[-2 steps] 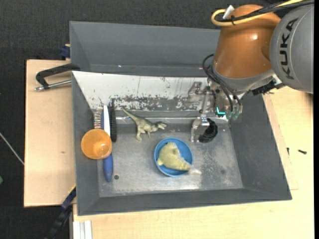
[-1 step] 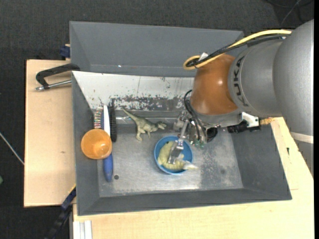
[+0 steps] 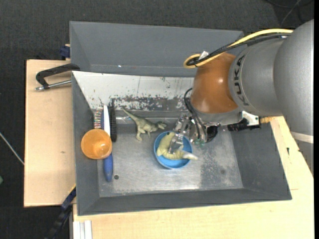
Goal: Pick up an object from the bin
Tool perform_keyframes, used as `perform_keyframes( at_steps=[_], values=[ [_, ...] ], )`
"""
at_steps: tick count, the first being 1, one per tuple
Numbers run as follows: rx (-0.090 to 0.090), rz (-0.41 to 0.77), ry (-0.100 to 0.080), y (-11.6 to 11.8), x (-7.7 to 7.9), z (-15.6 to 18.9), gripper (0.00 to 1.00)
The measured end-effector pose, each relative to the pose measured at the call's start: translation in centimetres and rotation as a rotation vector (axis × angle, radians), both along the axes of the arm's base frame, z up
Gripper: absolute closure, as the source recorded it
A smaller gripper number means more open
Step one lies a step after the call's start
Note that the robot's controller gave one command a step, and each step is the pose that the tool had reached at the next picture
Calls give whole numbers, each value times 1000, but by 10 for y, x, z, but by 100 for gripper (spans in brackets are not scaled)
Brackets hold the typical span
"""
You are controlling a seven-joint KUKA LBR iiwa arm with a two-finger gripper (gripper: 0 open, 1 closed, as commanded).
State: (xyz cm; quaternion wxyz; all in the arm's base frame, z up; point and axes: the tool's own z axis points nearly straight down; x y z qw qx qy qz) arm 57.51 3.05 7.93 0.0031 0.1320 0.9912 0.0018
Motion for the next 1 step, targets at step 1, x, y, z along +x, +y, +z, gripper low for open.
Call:
perform_keyframes(
  at_steps=[1],
  values=[
    [-1,2,-9,-1,4,150,100]
  ],
)
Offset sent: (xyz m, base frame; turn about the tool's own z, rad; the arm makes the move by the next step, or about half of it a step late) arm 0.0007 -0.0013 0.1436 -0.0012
